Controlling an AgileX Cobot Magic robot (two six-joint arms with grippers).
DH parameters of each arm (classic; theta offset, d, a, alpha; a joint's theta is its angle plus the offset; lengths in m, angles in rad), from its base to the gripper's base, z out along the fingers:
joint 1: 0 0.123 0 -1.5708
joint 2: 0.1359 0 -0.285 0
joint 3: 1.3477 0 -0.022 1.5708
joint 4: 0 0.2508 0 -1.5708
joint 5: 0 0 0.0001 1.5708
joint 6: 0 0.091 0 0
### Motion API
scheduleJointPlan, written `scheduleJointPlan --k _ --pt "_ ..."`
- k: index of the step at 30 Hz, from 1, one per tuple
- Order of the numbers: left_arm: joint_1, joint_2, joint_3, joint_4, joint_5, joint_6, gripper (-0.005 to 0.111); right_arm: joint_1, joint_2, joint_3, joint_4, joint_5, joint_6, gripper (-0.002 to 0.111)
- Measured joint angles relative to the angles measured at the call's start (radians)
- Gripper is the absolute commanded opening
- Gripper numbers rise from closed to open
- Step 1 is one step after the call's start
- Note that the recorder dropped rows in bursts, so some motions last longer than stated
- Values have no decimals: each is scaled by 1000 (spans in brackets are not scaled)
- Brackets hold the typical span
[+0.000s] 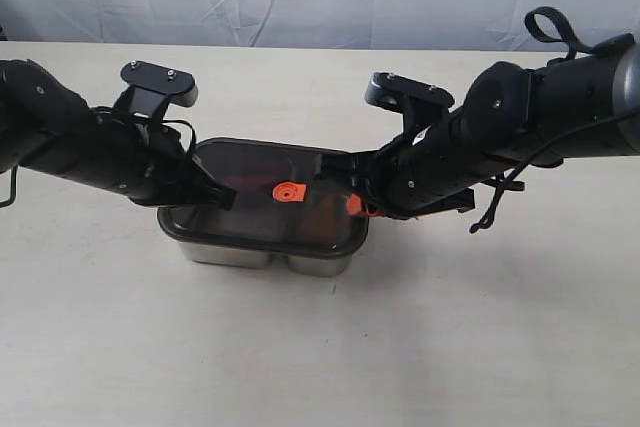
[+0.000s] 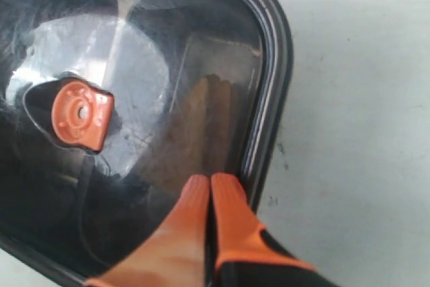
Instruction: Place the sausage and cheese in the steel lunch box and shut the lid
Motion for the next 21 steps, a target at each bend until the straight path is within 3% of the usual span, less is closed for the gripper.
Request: scheduleJointPlan --k 11,16,21 --pt "0 -28 -2 5 -47 0 0 2 -34 5 -2 -7 0 0" --pt "0 -183 -2 6 -48 4 0 9 -159 14 -54 18 0 0" --pt "0 -450 39 6 -13 -27 0 9 -390 33 -141 34 52 0"
